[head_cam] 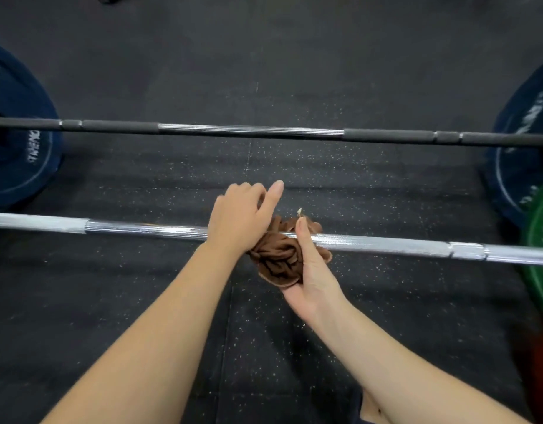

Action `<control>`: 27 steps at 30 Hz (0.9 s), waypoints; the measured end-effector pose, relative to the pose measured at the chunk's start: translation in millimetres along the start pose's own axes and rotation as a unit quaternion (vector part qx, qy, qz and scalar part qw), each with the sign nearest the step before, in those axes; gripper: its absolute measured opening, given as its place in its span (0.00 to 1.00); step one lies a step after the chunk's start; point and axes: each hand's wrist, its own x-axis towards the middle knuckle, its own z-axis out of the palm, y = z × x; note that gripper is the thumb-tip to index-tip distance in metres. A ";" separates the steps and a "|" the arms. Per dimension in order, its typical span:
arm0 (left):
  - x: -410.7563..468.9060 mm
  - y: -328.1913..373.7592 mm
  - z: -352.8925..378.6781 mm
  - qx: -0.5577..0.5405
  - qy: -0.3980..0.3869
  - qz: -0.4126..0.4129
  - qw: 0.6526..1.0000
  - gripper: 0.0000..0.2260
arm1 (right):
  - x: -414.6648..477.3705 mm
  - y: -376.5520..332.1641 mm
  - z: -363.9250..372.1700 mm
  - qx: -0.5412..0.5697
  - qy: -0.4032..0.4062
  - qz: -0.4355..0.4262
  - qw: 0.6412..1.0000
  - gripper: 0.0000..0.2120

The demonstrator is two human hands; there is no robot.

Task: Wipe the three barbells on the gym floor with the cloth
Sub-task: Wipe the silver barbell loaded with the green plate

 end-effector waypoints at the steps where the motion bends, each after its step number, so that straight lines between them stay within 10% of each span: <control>1: 4.5 1.6 1.9 0.042 -0.087 -0.018 0.995 0.37 | 0.1 -1.6 -1.3 -0.010 0.011 0.002 1.000 0.37; 4: 14.2 4.5 -1.0 0.075 -0.291 -0.098 0.949 0.49 | -0.5 -9.2 -8.8 -0.020 0.027 -0.009 0.999 0.32; 8: 15.5 2.4 -5.7 0.041 -0.360 -0.086 0.928 0.56 | -8.7 -27.6 -24.3 0.019 0.017 -0.037 0.999 0.20; 17: 1.1 10.5 -4.1 0.115 -0.205 -0.012 0.972 0.41 | -38.9 -44.4 -30.8 0.035 0.036 -0.118 0.992 0.08; 23: 0.3 4.0 1.6 0.122 -0.161 0.007 0.979 0.42 | -27.5 -12.4 -16.7 -0.025 0.083 -0.144 0.986 0.33; 27: 0.4 2.0 4.3 0.120 -0.145 0.007 0.982 0.42 | -26.8 -18.0 -16.7 -0.035 0.080 -0.131 0.988 0.25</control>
